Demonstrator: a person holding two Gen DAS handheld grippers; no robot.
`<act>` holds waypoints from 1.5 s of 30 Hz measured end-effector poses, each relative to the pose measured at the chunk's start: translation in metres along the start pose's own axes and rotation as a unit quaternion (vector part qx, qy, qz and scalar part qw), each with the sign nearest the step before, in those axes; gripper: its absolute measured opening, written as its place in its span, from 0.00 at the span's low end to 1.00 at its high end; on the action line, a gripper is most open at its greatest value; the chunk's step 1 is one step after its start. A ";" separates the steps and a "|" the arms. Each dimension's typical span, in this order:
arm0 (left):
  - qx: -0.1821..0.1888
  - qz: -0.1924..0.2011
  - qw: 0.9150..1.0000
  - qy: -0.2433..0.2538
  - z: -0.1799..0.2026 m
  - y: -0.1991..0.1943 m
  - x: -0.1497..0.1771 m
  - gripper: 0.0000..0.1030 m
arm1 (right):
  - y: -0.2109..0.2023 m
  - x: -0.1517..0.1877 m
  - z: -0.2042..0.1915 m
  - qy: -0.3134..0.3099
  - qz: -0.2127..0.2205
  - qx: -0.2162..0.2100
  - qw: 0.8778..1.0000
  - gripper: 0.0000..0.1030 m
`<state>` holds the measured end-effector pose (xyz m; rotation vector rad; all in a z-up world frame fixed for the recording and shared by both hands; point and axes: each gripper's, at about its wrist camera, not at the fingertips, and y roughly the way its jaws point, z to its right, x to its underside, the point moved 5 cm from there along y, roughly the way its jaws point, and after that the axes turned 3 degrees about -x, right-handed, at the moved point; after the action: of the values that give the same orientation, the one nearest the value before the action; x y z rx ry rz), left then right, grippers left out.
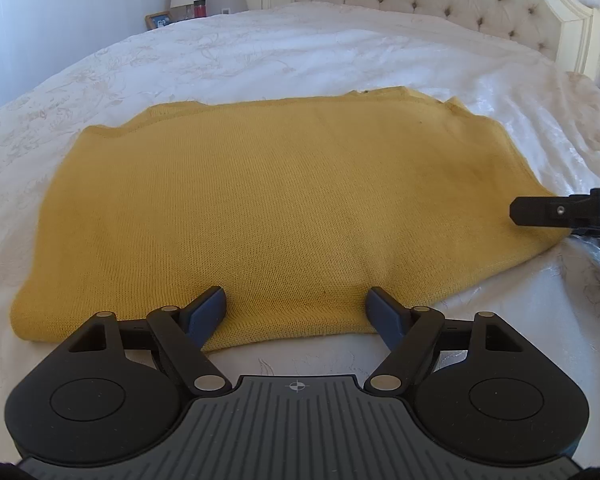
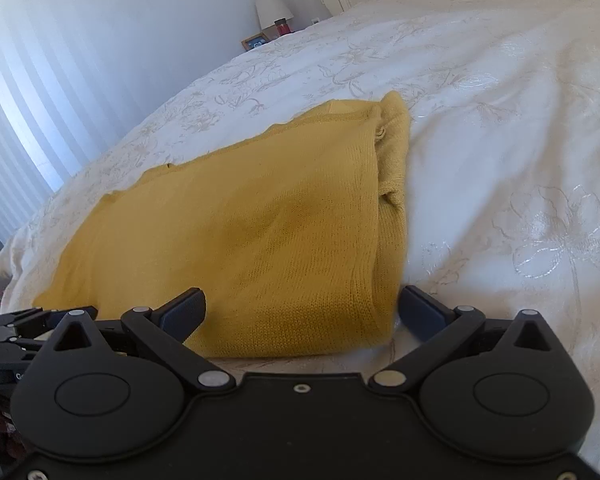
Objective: Fold small clothes
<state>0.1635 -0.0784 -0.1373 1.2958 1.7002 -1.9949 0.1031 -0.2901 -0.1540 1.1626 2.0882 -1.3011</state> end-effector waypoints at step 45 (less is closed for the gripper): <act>-0.003 -0.043 0.997 -0.071 -0.025 0.018 -0.094 0.75 | 0.051 -0.075 0.050 0.122 -0.047 -0.104 0.986 1.00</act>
<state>0.2426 -0.0960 -0.0801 1.0667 1.7213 -2.0725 0.1832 -0.3553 -0.1515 1.1936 2.4145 -0.9890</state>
